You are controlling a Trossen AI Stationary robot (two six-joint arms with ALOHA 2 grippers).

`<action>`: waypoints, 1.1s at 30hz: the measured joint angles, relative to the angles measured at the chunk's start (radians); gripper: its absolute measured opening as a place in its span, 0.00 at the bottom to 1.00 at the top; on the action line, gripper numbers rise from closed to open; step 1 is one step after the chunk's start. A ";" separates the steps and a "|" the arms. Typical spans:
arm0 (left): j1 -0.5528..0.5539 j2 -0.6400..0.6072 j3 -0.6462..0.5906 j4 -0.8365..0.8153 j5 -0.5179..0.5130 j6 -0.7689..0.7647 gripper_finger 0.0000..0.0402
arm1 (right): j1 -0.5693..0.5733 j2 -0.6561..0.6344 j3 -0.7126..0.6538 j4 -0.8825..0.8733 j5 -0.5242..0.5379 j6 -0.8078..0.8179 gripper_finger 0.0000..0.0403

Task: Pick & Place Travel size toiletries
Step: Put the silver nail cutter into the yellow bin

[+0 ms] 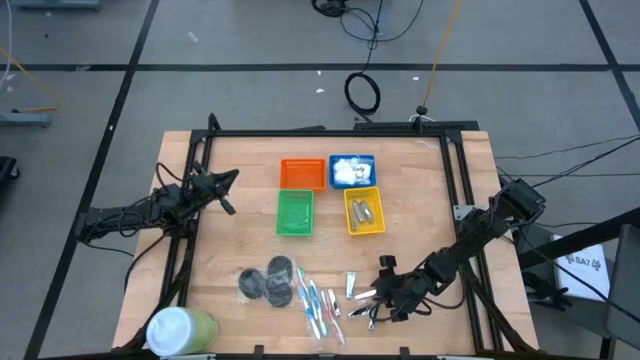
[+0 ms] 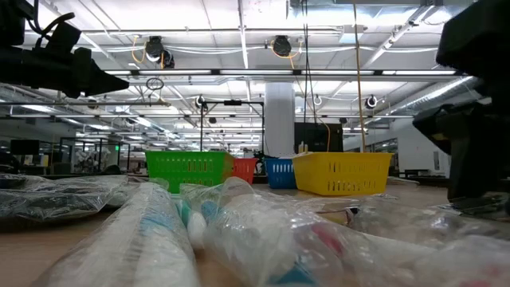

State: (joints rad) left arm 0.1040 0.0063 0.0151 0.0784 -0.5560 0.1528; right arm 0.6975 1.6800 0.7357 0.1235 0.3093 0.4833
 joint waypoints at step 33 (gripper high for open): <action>0.000 0.000 0.000 0.000 0.000 0.000 0.00 | -0.004 -0.004 -0.056 0.057 -0.005 -0.058 0.15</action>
State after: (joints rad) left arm 0.1042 0.0063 0.0151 0.0784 -0.5564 0.1528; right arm 0.6937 1.6764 0.6796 0.1808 0.3038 0.4250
